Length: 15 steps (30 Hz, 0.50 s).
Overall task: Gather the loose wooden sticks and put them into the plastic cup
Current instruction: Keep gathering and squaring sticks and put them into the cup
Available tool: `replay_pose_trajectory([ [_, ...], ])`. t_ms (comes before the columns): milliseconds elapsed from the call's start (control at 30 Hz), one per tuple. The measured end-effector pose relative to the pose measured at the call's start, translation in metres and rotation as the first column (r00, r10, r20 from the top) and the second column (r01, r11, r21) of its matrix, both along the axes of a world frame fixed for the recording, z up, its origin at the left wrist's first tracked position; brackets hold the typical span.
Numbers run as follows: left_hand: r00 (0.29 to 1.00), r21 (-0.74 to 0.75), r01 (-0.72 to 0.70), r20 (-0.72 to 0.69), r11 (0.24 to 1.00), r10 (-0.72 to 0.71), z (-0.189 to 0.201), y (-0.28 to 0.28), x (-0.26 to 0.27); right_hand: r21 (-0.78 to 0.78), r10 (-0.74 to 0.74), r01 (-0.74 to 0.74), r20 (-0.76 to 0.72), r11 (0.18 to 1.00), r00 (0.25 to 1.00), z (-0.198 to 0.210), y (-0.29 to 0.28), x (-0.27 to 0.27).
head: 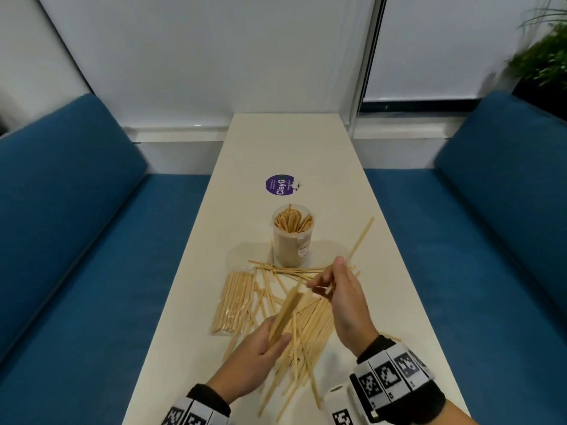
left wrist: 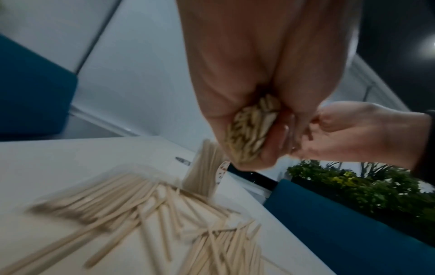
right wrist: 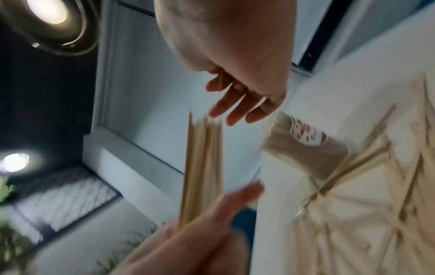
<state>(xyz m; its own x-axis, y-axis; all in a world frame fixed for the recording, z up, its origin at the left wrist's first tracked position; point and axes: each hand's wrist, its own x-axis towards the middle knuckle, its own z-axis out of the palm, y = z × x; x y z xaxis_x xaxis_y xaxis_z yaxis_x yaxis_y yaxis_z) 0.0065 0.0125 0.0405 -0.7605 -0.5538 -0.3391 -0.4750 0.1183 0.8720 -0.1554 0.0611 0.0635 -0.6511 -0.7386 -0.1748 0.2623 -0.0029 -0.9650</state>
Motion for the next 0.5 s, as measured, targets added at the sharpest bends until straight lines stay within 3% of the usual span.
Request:
replay_pose_trajectory([
  [33, 0.995, 0.072, -0.091, -0.024, 0.993, 0.092, -0.004, -0.002, 0.002, 0.034, 0.016, -0.014, -0.066, 0.999, 0.998, 0.000, 0.002, -0.001],
  [100, 0.958, 0.209, -0.262, -0.058, 0.942, 0.279, -0.008, -0.007, 0.003, 0.188, 0.188, -0.148, -0.220, 0.971, 0.957, -0.004, 0.005, 0.005],
  [200, 0.913, 0.293, -0.345, -0.118, 0.892, 0.391, -0.005, -0.011, -0.003, 0.475, 0.584, -0.407, -0.321, 0.780, 0.745, -0.019, 0.009, 0.025],
  [300, 0.903, 0.253, -0.385, -0.098, 0.888, 0.419, -0.009, -0.011, -0.008, 0.547, 0.777, -0.566, -0.307, 0.617, 0.551, -0.025, 0.008, 0.045],
  [367, 0.882, 0.262, -0.440, -0.053, 0.859, 0.468, -0.017, -0.009, -0.008, 0.559, 0.801, -0.588, -0.280, 0.585, 0.529, -0.027, 0.007, 0.050],
  [500, 0.839, 0.288, -0.524, 0.014, 0.801, 0.544, -0.029, -0.006, -0.005, 0.581, 0.800, -0.607, -0.137, 0.542, 0.584, -0.040, 0.011, 0.052],
])
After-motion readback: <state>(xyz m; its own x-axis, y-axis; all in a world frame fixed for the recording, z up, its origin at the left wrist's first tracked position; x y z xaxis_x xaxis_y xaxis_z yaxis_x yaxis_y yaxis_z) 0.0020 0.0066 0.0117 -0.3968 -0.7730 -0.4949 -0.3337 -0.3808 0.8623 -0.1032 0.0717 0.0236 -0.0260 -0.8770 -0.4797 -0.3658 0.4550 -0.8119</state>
